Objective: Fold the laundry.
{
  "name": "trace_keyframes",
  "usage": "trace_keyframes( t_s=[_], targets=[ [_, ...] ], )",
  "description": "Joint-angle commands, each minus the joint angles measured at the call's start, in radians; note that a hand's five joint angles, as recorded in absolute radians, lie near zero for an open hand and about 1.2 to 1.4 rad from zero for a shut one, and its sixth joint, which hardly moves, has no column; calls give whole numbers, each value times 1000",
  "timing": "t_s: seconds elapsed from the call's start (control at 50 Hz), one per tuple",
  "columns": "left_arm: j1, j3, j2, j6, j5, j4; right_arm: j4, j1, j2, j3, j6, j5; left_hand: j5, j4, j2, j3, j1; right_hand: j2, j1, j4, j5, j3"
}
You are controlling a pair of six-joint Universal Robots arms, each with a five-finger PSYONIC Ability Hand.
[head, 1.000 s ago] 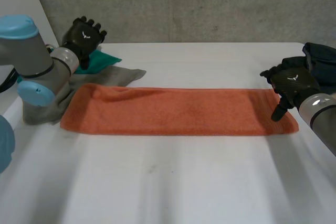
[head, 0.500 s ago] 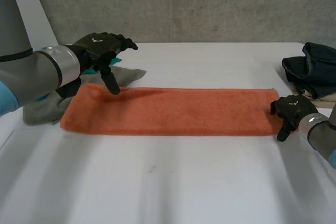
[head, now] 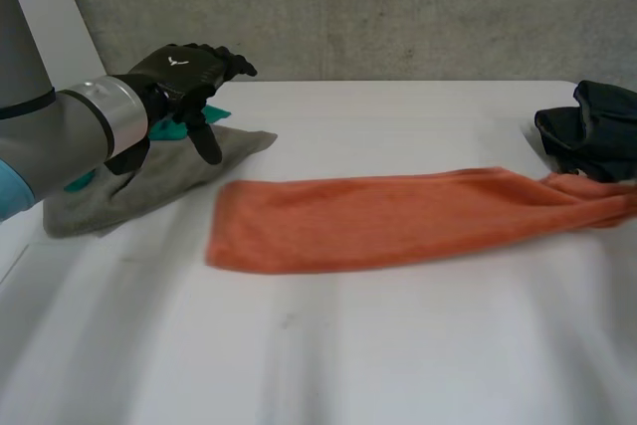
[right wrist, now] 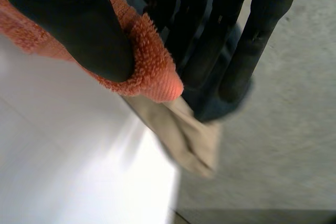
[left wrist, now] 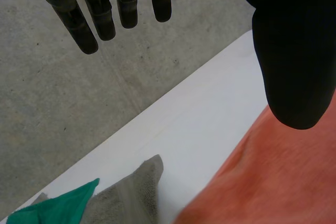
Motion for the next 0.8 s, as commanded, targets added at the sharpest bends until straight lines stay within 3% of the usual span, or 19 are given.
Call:
trace_keyframes(
  t_s=[0.02,0.12,0.26,0.42,0.5,0.52,0.54,0.56,0.68,0.8],
  targets=[
    [11,0,12,-3,-1,-1,-35,33,25,-66,-236,-17,-46,-23,-29,-37,-13,219,285,203,226,213],
    [15,-5,29,-3,-4,-1,-141,263,6,-63,-248,-67,-46,-23,-29,-37,-13,219,285,203,226,213],
    [26,-37,68,-2,-44,-7,-406,680,7,-12,-274,-273,-46,-23,-29,-37,-13,219,285,203,226,213],
    [58,-106,93,0,-70,-1,-540,917,188,-18,-375,-416,-46,-23,-29,-37,-13,219,285,203,226,213],
    [77,-132,88,3,-65,1,-509,958,259,-63,-420,-382,-46,-23,-29,-37,-13,219,285,203,226,213],
    [78,-137,88,5,-64,1,-496,960,265,-72,-421,-368,-46,-23,-29,-37,-13,12,78,-4,19,7],
    [83,-145,87,8,-59,4,-467,964,269,-84,-421,-333,-46,-23,-29,-37,-13,-772,-705,-788,-765,-777],
    [84,-145,87,9,-57,4,-453,961,266,-89,-420,-310,-46,-23,-29,-37,-13,-1003,-937,-1019,-996,-1008],
    [77,-128,82,21,-54,12,-362,947,179,-86,-325,-140,-46,-23,-29,-37,-13,-1003,-937,-1019,-996,-1008],
    [25,-94,69,15,-62,18,-207,865,-26,-32,161,7,-46,-23,-29,-37,-13,-1003,-937,-1019,-996,-1008]
  ],
)
